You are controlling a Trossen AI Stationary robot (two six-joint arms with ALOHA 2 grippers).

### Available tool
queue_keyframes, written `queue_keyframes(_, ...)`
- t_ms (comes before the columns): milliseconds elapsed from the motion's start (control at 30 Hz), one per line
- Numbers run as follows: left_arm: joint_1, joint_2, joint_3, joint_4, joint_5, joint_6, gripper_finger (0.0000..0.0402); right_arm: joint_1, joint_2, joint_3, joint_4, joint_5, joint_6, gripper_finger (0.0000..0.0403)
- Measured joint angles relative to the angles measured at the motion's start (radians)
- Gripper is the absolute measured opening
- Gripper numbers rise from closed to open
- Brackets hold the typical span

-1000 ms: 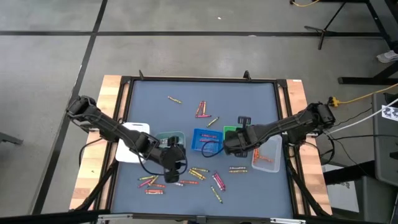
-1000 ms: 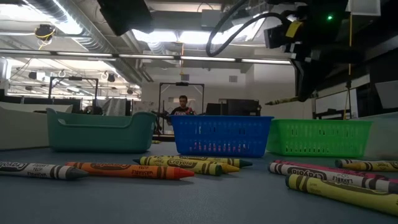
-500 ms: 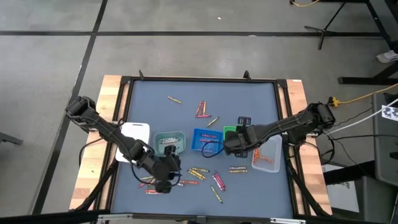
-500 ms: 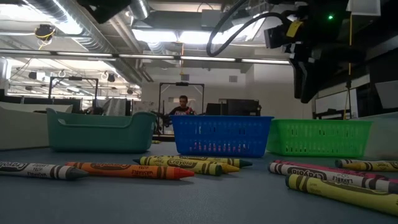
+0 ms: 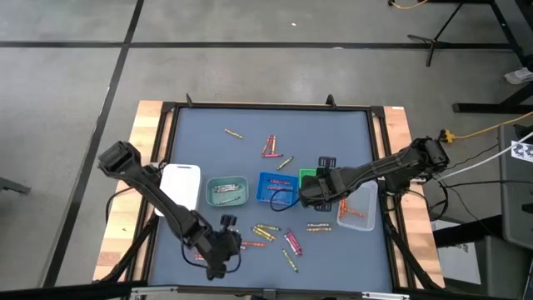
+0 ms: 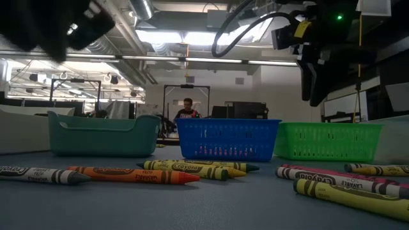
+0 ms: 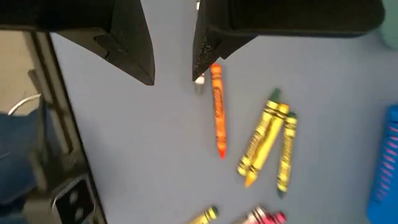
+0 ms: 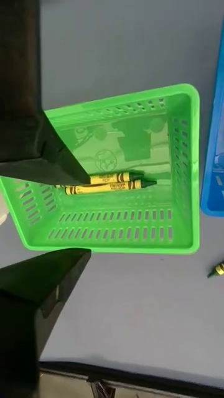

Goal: Sort crayons
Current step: Put the gray crayon into the light green bin

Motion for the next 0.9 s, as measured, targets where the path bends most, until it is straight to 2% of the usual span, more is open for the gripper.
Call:
queue_keyframes(400,-0.003,0.121,0.0,0.0,-0.003,-0.007,0.0092,0.0,0.0,0.0,0.001,-0.001,0.0,0.0173)
queue_keyframes(900,0.045,0.186,0.001,-0.026,0.024,-0.082,0.0091,0.0,0.0,0.0,0.003,-0.001,0.0,0.0173)
